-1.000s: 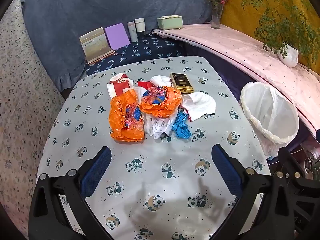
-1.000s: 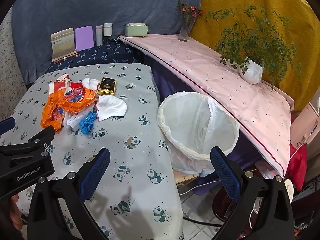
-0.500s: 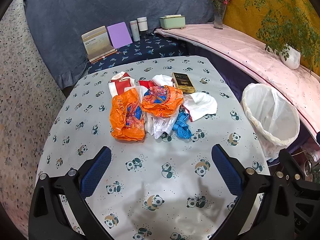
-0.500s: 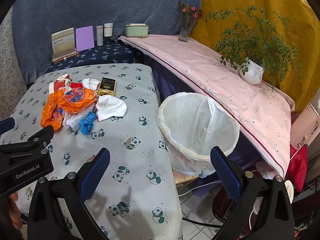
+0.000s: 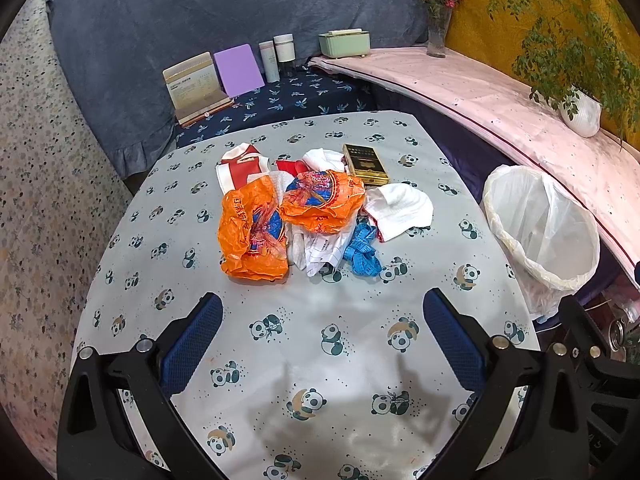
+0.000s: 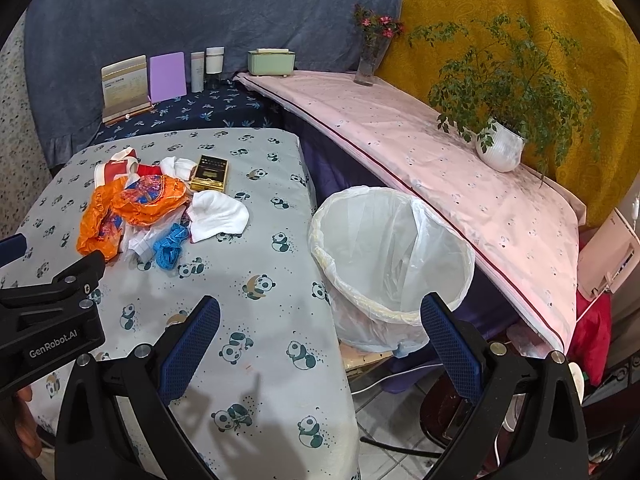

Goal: Collect trash

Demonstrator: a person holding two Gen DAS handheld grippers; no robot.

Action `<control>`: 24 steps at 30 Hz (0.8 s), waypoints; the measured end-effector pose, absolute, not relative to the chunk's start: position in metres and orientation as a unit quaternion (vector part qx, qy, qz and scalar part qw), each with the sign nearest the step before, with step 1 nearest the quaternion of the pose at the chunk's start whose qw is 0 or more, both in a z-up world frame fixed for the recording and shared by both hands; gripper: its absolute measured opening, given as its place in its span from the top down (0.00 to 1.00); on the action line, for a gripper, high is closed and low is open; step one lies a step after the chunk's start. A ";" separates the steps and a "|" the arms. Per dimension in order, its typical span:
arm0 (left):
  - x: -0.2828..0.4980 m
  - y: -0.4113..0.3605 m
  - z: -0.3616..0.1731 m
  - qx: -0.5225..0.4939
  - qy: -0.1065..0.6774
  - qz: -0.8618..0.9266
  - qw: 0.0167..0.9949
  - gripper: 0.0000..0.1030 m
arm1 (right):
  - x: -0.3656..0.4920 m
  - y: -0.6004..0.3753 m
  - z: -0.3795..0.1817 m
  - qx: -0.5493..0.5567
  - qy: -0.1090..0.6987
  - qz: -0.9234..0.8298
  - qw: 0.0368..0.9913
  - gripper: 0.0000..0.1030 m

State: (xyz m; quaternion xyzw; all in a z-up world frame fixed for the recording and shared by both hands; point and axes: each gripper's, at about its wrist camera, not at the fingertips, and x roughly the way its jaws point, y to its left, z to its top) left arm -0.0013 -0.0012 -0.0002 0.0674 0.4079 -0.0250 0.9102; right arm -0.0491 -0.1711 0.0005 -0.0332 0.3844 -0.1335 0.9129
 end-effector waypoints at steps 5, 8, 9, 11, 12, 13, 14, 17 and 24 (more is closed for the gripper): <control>-0.002 -0.001 0.000 0.067 0.407 -0.024 0.911 0.07 | -0.049 -0.173 0.001 -0.032 0.384 -0.134 0.913 0.07; -0.002 -0.002 -0.001 0.067 0.407 -0.023 0.911 0.07 | -0.049 -0.173 0.001 -0.034 0.382 -0.134 0.914 0.07; -0.002 -0.002 -0.001 0.067 0.407 -0.024 0.910 0.07 | -0.050 -0.174 0.001 -0.034 0.383 -0.135 0.913 0.07; -0.002 -0.001 -0.001 0.068 0.408 -0.024 0.910 0.07 | -0.050 -0.175 0.001 -0.036 0.383 -0.135 0.913 0.07; -0.002 -0.001 -0.001 0.068 0.408 -0.024 0.910 0.07 | -0.047 -0.169 0.002 -0.038 0.384 -0.135 0.913 0.07; -0.002 -0.001 -0.001 0.068 0.408 -0.024 0.910 0.07 | -0.047 -0.169 0.002 -0.038 0.384 -0.135 0.913 0.07; -0.002 -0.001 -0.001 0.068 0.408 -0.024 0.910 0.07 | -0.047 -0.169 0.002 -0.039 0.384 -0.135 0.913 0.07; -0.002 -0.002 -0.001 0.068 0.408 -0.024 0.910 0.07 | -0.047 -0.169 0.002 -0.038 0.384 -0.135 0.913 0.07; -0.002 -0.002 -0.001 0.069 0.407 -0.024 0.910 0.07 | -0.047 -0.170 0.002 -0.038 0.384 -0.135 0.913 0.07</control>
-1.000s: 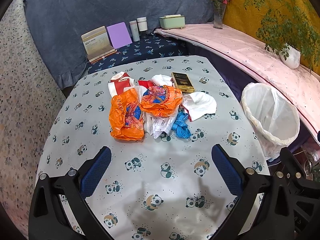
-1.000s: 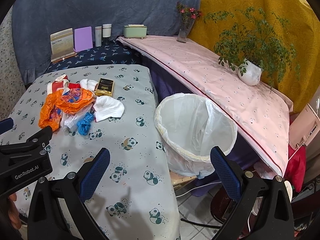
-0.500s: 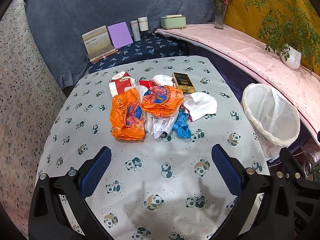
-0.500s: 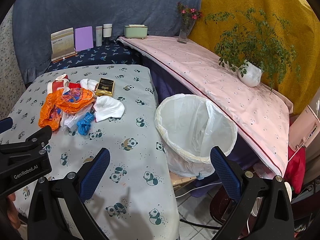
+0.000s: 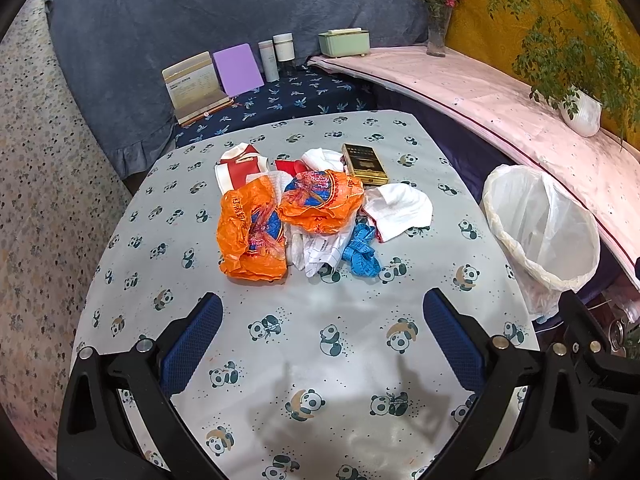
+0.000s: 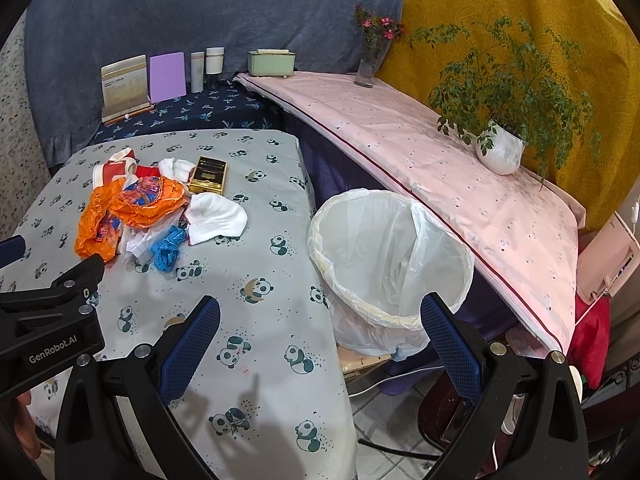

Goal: Collect trash

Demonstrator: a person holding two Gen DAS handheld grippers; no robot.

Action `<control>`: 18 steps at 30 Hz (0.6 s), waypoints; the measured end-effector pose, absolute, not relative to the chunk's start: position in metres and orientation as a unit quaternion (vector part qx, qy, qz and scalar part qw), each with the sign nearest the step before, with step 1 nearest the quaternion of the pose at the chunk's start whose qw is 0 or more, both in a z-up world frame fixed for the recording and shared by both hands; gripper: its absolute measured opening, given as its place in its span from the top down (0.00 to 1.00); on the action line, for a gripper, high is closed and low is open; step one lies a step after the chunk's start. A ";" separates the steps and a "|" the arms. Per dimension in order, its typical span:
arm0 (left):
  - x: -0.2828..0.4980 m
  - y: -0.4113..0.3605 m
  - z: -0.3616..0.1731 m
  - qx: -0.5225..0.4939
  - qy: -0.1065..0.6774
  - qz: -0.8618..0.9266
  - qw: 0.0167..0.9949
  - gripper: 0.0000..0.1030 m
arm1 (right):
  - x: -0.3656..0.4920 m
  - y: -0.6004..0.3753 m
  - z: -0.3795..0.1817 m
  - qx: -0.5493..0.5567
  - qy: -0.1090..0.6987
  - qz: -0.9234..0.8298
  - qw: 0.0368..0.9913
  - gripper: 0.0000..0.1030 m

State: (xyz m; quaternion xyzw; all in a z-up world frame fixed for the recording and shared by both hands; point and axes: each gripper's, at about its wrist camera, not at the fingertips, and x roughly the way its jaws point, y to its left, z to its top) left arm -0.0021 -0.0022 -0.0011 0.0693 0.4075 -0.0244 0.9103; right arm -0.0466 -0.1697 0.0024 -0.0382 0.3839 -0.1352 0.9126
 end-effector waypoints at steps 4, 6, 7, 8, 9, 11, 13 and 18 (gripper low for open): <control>-0.002 -0.004 -0.001 0.070 0.408 -0.024 0.910 0.07 | -0.047 -0.170 0.003 -0.038 0.384 -0.135 0.913 0.07; -0.002 -0.004 -0.001 0.070 0.408 -0.024 0.910 0.07 | -0.047 -0.170 0.003 -0.038 0.384 -0.135 0.913 0.07; -0.002 -0.004 -0.001 0.070 0.408 -0.024 0.910 0.07 | -0.047 -0.170 0.003 -0.039 0.384 -0.135 0.913 0.07; -0.002 -0.004 -0.001 0.070 0.407 -0.025 0.910 0.07 | -0.047 -0.170 0.002 -0.039 0.384 -0.135 0.913 0.07; -0.002 -0.004 -0.001 0.070 0.407 -0.025 0.910 0.07 | -0.046 -0.170 0.002 -0.039 0.384 -0.135 0.913 0.07; -0.002 -0.004 -0.001 0.070 0.408 -0.024 0.910 0.07 | -0.047 -0.170 0.002 -0.038 0.384 -0.135 0.913 0.07; -0.001 -0.004 -0.001 0.070 0.408 -0.024 0.910 0.07 | -0.047 -0.171 0.003 -0.038 0.384 -0.135 0.913 0.07; -0.001 -0.006 -0.001 0.069 0.408 -0.024 0.910 0.07 | -0.047 -0.173 0.003 -0.036 0.382 -0.137 0.913 0.07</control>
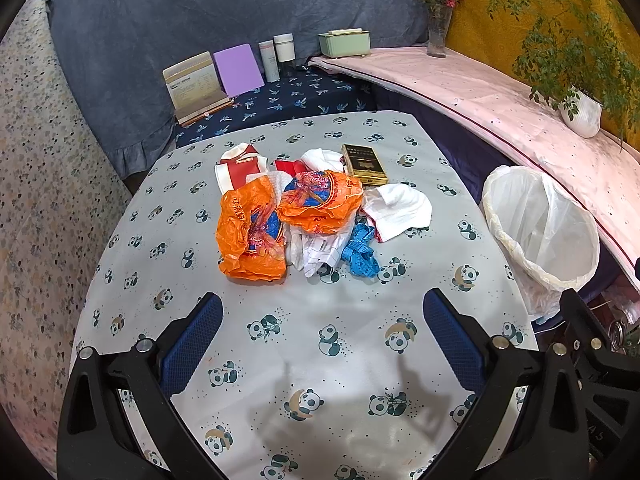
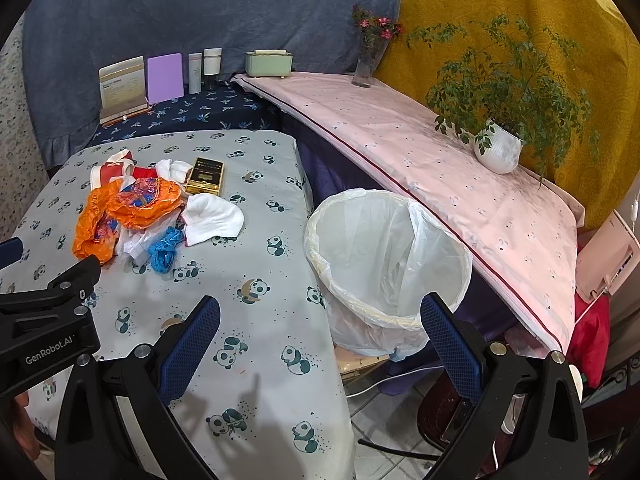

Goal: Collect trash

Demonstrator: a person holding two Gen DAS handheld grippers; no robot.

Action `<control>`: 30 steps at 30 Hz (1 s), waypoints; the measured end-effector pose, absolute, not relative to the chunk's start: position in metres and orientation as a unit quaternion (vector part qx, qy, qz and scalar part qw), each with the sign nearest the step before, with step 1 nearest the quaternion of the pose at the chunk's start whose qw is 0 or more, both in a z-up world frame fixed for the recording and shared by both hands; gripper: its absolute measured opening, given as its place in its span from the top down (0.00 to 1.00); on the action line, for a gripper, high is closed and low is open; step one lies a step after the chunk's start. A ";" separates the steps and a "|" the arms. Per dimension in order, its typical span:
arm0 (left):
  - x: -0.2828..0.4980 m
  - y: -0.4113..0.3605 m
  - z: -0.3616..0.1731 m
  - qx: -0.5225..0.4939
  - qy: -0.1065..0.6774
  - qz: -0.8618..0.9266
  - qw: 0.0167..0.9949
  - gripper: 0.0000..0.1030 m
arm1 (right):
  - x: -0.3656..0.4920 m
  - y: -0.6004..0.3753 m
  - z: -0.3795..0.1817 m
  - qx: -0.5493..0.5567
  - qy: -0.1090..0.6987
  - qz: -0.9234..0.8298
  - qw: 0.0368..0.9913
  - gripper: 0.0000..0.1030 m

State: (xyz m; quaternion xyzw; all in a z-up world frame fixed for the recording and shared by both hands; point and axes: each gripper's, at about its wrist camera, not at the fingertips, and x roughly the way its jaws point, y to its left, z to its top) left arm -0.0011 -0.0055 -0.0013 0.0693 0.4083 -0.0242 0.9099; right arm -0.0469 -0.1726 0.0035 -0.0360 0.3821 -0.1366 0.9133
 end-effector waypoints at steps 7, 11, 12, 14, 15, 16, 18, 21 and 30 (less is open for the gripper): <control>-0.001 -0.008 -0.001 0.070 0.407 -0.025 0.910 0.07 | -0.048 -0.176 0.004 -0.034 0.380 -0.139 0.914 0.07; -0.001 -0.011 -0.001 0.070 0.405 -0.027 0.911 0.07 | -0.050 -0.178 0.004 -0.031 0.378 -0.142 0.914 0.07; -0.002 -0.011 -0.001 0.070 0.405 -0.028 0.911 0.07 | -0.050 -0.178 0.004 -0.030 0.378 -0.143 0.914 0.07; -0.004 -0.012 0.000 0.071 0.402 -0.029 0.912 0.07 | -0.050 -0.179 0.004 -0.029 0.377 -0.144 0.914 0.07; -0.005 -0.013 0.000 0.071 0.402 -0.030 0.913 0.07 | -0.051 -0.179 0.004 -0.028 0.377 -0.145 0.915 0.07; -0.005 -0.012 -0.001 0.071 0.401 -0.031 0.913 0.07 | -0.051 -0.180 0.004 -0.028 0.376 -0.145 0.915 0.07; -0.006 -0.012 0.000 0.072 0.400 -0.034 0.913 0.07 | -0.051 -0.180 0.004 -0.027 0.376 -0.146 0.915 0.07; -0.006 -0.014 0.000 0.072 0.399 -0.037 0.913 0.07 | -0.051 -0.181 0.004 -0.025 0.375 -0.148 0.915 0.07; -0.007 -0.014 0.001 0.072 0.395 -0.046 0.915 0.07 | -0.052 -0.180 0.006 -0.024 0.372 -0.152 0.915 0.07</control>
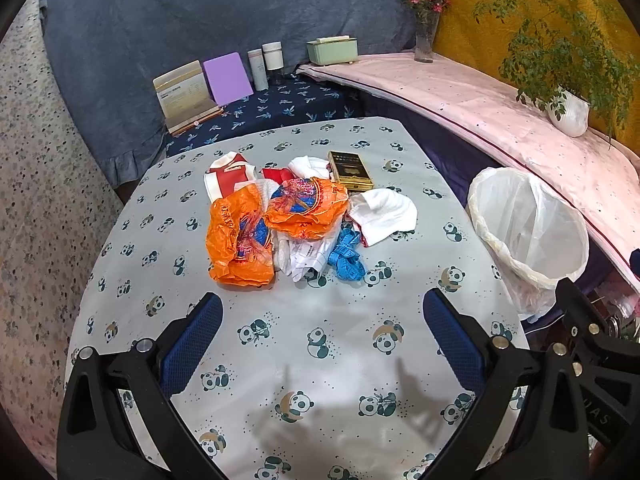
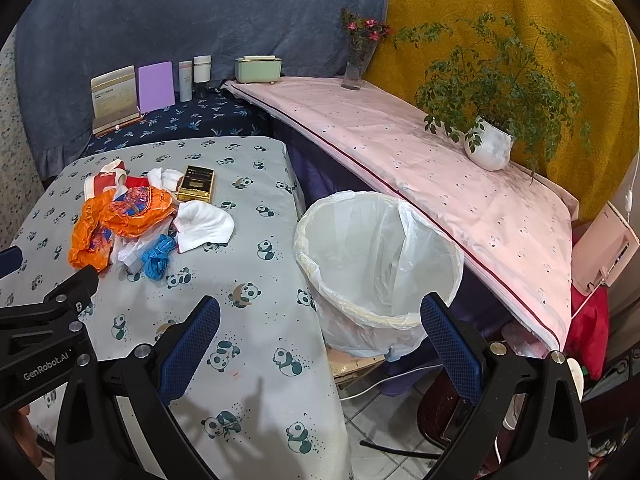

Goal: Collect trash

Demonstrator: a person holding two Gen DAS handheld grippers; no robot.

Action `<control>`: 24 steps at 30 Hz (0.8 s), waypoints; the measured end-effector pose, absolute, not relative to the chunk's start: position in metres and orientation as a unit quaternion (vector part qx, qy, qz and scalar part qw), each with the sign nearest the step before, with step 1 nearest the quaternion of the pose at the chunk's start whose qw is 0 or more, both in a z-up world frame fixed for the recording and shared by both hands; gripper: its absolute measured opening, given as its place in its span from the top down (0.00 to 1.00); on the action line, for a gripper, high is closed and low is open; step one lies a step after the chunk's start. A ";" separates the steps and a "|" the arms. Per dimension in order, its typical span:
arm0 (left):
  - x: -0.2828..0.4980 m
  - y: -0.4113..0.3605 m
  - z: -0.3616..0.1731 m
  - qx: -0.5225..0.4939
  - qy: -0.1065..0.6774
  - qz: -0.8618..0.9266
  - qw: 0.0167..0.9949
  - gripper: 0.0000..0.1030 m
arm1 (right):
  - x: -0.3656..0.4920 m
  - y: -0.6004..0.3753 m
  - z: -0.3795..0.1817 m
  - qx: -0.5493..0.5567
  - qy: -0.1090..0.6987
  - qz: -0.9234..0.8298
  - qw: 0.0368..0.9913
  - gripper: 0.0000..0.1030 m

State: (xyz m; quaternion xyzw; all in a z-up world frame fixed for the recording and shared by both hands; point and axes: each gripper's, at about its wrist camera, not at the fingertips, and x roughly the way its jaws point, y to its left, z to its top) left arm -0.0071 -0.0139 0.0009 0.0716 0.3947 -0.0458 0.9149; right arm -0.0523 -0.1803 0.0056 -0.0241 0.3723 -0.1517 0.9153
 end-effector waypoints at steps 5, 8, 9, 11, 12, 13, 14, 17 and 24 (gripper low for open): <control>-0.006 -0.012 0.002 0.070 0.390 -0.052 0.917 0.07 | -0.052 -0.180 0.007 -0.021 0.370 -0.155 0.916 0.07; -0.005 -0.010 0.001 0.066 0.387 -0.057 0.918 0.07 | -0.050 -0.178 0.008 -0.020 0.369 -0.157 0.916 0.07; -0.004 -0.008 0.001 0.065 0.386 -0.058 0.918 0.07 | -0.050 -0.177 0.008 -0.020 0.369 -0.157 0.916 0.07; -0.001 -0.003 0.000 0.059 0.388 -0.060 0.918 0.07 | -0.048 -0.174 0.009 -0.022 0.366 -0.157 0.917 0.07; 0.001 0.001 -0.001 0.056 0.390 -0.058 0.917 0.07 | -0.047 -0.171 0.009 -0.023 0.364 -0.157 0.918 0.07; 0.003 0.004 -0.002 0.053 0.392 -0.057 0.917 0.07 | -0.045 -0.169 0.009 -0.024 0.362 -0.158 0.918 0.07; 0.005 0.008 -0.004 0.050 0.393 -0.056 0.916 0.07 | -0.044 -0.167 0.009 -0.024 0.360 -0.158 0.919 0.07; 0.012 0.022 -0.006 0.042 0.391 -0.053 0.918 0.07 | -0.037 -0.160 0.008 -0.020 0.355 -0.152 0.922 0.07; 0.035 0.064 -0.015 0.017 0.389 -0.033 0.920 0.07 | -0.010 -0.136 0.001 -0.020 0.353 -0.141 0.925 0.07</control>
